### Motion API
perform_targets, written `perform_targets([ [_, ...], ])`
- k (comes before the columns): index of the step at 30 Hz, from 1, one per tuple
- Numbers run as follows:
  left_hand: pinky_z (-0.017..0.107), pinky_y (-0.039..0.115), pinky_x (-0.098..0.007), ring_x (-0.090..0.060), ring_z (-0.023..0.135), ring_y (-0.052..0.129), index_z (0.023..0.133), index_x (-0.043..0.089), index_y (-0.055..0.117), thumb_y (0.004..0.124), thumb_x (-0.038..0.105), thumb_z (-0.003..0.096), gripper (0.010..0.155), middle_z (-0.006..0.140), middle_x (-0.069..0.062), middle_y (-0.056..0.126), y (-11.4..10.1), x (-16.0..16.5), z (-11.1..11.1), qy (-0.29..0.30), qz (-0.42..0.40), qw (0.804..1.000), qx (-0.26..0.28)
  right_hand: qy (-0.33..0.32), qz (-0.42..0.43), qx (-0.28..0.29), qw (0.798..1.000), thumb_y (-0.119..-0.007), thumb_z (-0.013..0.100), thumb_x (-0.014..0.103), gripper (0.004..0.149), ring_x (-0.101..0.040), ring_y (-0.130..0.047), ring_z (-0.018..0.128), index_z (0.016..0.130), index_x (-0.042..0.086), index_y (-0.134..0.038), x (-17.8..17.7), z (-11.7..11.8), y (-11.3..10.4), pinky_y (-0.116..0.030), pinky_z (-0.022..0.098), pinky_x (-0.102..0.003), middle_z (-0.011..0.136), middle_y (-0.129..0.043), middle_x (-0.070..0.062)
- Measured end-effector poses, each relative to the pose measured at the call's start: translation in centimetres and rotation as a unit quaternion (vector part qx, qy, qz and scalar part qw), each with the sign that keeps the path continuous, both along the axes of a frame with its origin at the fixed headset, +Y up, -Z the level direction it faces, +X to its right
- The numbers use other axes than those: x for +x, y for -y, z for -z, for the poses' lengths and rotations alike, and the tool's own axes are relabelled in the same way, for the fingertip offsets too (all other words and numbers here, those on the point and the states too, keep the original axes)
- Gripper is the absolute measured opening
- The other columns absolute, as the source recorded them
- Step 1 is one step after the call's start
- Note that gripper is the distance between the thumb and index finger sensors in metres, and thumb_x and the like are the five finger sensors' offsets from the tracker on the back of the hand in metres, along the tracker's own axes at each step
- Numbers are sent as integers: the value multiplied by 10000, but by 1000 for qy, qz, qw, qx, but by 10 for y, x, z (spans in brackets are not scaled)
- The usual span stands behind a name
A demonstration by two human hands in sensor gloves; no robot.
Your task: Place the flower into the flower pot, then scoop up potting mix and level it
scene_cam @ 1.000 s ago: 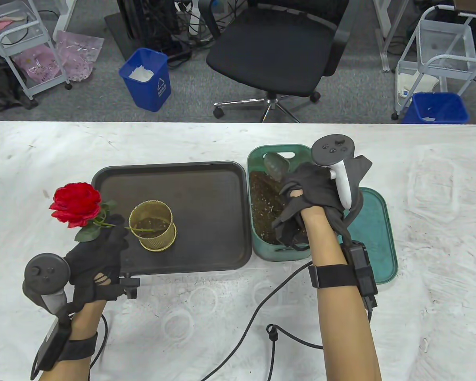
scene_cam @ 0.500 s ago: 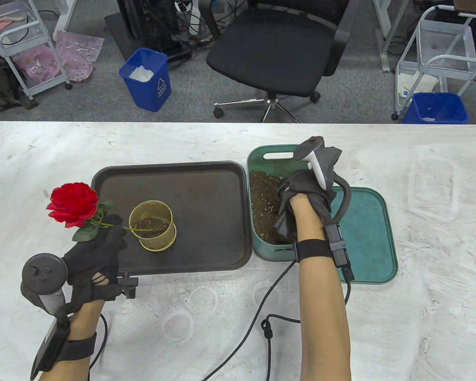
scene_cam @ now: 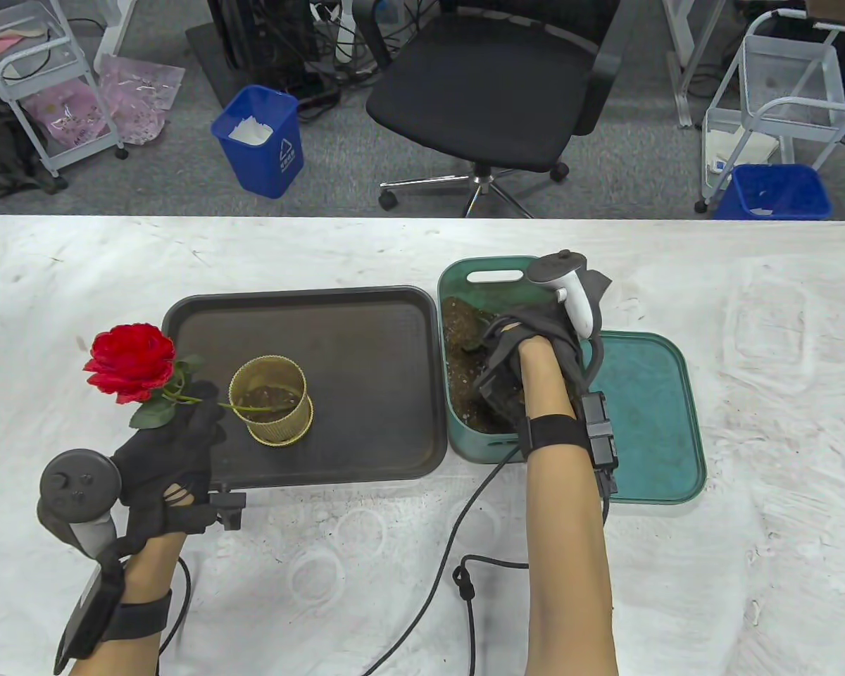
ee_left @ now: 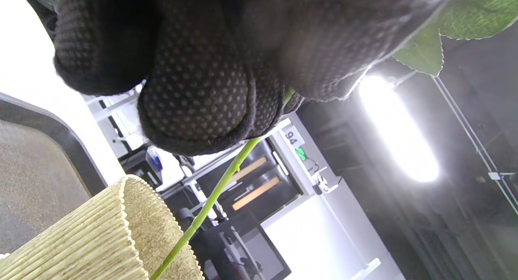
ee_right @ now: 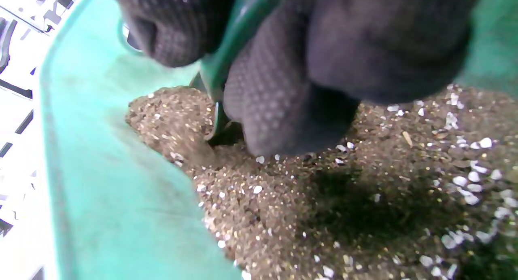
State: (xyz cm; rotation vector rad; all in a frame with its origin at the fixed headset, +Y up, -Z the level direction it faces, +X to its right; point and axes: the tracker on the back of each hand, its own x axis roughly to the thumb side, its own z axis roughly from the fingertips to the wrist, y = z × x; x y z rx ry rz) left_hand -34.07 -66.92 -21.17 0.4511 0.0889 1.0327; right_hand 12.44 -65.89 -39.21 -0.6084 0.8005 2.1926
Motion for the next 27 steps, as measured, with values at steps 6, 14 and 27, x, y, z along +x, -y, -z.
perform_targets([
  [6,348,952,-375,-176,339,1133,777,207,949,909,423,409,428,665,-23,1032,0,-1,0,-2,0,1000,0,14,53,-6,998,-715,401,291,530,-282,-1065,289,856,19,-710,9,-11,-5,-937,137,-350,627,-957,-166],
  [14,350,951,-375,-174,341,1133,778,208,948,908,424,410,429,668,-23,1031,1,-4,1,-5,-9,1000,-2,68,112,16,991,-710,409,295,526,-276,-1071,286,853,14,-699,19,-37,-14,-948,131,-337,631,-952,-171],
  [27,352,951,-372,-171,343,1133,780,211,946,908,425,410,429,669,-20,1030,1,-1,1,6,-9,1000,0,77,148,83,982,-724,409,300,526,-277,-1073,275,850,13,-706,23,-70,-63,-949,124,-337,624,-958,-174],
])
